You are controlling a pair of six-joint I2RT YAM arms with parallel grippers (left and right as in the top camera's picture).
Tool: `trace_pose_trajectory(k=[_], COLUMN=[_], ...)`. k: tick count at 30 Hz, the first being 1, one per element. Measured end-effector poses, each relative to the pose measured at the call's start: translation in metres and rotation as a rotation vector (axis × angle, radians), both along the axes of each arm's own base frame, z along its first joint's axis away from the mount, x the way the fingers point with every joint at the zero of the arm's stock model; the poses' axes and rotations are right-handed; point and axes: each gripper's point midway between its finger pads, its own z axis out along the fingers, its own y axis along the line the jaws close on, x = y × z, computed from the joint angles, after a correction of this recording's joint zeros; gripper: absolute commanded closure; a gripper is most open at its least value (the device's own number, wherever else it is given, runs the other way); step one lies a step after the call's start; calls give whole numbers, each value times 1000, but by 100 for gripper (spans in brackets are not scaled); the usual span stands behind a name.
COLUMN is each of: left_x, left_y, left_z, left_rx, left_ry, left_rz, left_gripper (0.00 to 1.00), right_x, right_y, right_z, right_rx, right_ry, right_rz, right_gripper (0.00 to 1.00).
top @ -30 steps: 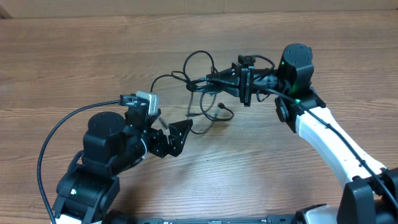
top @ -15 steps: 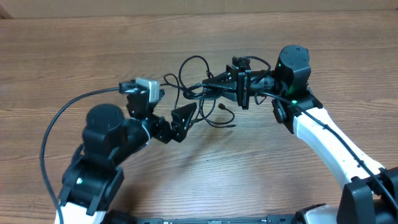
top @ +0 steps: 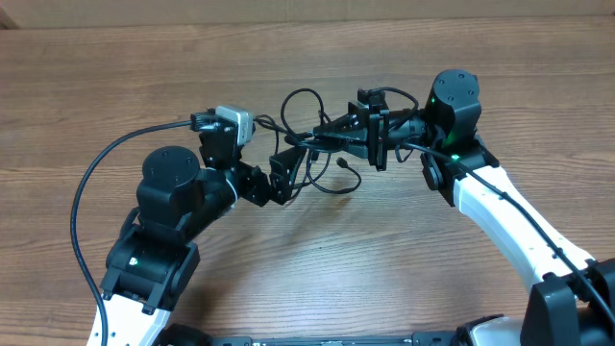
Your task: Untangle cables
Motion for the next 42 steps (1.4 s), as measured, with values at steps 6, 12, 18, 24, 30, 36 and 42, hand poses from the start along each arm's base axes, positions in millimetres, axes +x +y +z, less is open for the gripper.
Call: trace_pose_trajectory(k=[6, 12, 18, 24, 30, 36, 42], left_x=[4, 10, 16, 10, 10, 11, 12], left_y=[0, -2, -11, -21, -21, -21, -20], left_z=[9, 6, 1, 3, 3, 4, 4], left_rx=[-12, -17, -45, -73, -72, -73, -96], left_ry=[-43, -32, -5, 3, 2, -5, 16], left_rz=[8, 13, -22, -68, -74, -68, -53], left_gripper=[0, 9, 34, 96, 96, 96, 96], right_x=[-4, -16, -19, -18, -17, -23, -18], right_y=[2, 16, 22, 23, 23, 25, 27], right_z=[1, 1, 1, 1, 0, 1, -5], right_rx=[2, 2, 2, 1, 1, 4, -11], right_ry=[-5, -4, -7, -5, -4, -11, -40], right_rz=[18, 58, 65, 55, 52, 81, 48], right_gripper=[96, 96, 96, 96, 92, 30, 0])
